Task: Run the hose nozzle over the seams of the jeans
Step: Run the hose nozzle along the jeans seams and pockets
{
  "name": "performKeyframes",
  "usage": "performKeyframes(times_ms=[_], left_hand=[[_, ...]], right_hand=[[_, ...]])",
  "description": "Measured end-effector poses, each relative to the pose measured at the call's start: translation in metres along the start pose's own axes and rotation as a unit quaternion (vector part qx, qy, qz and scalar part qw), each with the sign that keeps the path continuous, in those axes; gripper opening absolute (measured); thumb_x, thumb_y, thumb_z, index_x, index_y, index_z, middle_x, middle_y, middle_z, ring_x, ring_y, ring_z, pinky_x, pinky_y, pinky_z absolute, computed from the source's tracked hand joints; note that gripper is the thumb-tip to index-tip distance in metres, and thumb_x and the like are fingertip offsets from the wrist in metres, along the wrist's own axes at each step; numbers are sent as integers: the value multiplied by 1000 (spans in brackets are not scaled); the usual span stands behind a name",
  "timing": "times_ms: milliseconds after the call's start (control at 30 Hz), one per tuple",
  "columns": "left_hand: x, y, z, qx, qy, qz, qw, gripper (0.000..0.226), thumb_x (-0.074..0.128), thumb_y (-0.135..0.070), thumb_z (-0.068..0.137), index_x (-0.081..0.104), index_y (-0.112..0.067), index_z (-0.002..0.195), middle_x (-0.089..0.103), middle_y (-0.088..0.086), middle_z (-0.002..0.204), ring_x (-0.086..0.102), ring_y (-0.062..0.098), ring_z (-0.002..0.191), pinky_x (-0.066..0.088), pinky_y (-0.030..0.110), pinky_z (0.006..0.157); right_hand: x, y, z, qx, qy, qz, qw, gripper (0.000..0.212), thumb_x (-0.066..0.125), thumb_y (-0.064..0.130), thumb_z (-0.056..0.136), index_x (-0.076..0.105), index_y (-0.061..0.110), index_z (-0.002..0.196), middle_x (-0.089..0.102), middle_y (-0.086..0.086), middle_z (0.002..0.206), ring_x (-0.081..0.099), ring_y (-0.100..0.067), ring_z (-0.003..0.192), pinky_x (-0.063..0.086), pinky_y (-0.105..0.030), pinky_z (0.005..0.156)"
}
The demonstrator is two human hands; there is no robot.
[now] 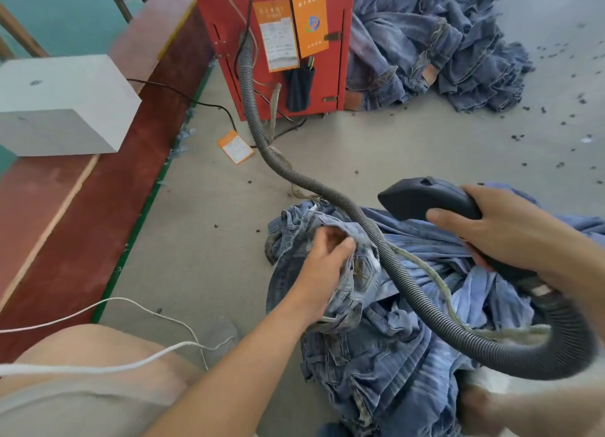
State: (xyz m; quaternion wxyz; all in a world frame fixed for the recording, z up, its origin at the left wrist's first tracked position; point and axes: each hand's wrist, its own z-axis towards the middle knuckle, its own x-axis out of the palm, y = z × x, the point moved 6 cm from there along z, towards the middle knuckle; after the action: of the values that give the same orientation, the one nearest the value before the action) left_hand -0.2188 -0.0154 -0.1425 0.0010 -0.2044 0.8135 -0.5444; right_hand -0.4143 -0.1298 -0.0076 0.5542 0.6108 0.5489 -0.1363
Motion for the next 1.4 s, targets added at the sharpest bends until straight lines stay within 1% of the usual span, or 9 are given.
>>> performKeyframes(times_ms=[133, 267, 433, 533, 700, 933, 1133, 1300, 1400], left_hand=[[-4, 2, 7, -59, -28, -207, 976, 42, 57, -8, 104, 45, -24, 141, 62, 12, 142, 62, 29, 128, 48, 51, 111], [11, 1, -3, -73, 118, -240, 961, 47, 45, -13, 108, 46, -29, 153, 60, 10, 146, 60, 30, 132, 51, 47, 108], [6, 1, 0, -98, 153, -275, 944, 47, 34, -22, 105, 61, -26, 144, 58, 13, 148, 58, 33, 134, 50, 49, 107], [-4, 4, 5, -118, 129, -268, 947, 46, 34, -30, 107, 63, -21, 142, 57, 15, 148, 56, 35, 136, 47, 53, 109], [-6, -3, 6, -109, 120, -227, 960, 45, 53, -29, 103, 60, -12, 143, 62, 18, 142, 60, 35, 129, 45, 53, 113], [-7, -2, 7, -87, 117, -199, 969, 51, 33, -10, 106, 51, -28, 150, 66, 13, 137, 69, 31, 119, 59, 45, 91], [3, 1, 7, -62, 108, -74, 989, 53, 43, 0, 103, 62, -33, 140, 68, 8, 136, 57, 29, 134, 39, 50, 119], [4, 1, 10, -86, 124, -130, 980, 60, 37, 1, 105, 68, -45, 129, 69, 6, 135, 69, 25, 119, 60, 40, 92], [5, 5, 13, -104, 132, -165, 972, 60, 34, -1, 105, 55, -40, 145, 67, 8, 138, 69, 28, 120, 60, 41, 89]], right_hand=[[15, 8, -2, -31, 35, -13, 999, 26, 63, 52, 96, 55, 28, 91, 64, 0, 51, 58, -15, 37, 47, -24, 41], [34, 16, 7, -39, 63, -34, 997, 24, 64, 55, 95, 56, 31, 96, 63, 0, 54, 60, -11, 39, 48, -24, 41], [34, 14, 16, -6, -47, -18, 999, 31, 59, 56, 98, 56, 26, 104, 65, 0, 69, 63, -13, 49, 50, -31, 46], [20, 5, 12, 2, -60, 12, 998, 32, 59, 58, 95, 56, 27, 98, 64, -1, 55, 62, -16, 42, 56, -38, 46], [37, 13, -1, -60, 59, -62, 995, 25, 58, 66, 88, 52, 42, 93, 64, 30, 70, 62, -2, 48, 41, -15, 40], [24, 8, 15, -7, -73, -8, 997, 29, 60, 56, 96, 56, 27, 102, 65, 1, 64, 61, -14, 46, 50, -32, 46], [43, 22, 6, -71, 71, -19, 995, 19, 63, 58, 93, 56, 40, 94, 66, 15, 61, 61, -7, 42, 42, -17, 39], [36, 15, 19, -2, -71, -7, 997, 32, 60, 55, 97, 57, 24, 106, 65, 0, 72, 62, -14, 49, 45, -28, 42], [36, 12, 12, -15, -30, 49, 998, 24, 63, 53, 96, 57, 30, 97, 65, 1, 66, 61, -13, 41, 47, -25, 39]])
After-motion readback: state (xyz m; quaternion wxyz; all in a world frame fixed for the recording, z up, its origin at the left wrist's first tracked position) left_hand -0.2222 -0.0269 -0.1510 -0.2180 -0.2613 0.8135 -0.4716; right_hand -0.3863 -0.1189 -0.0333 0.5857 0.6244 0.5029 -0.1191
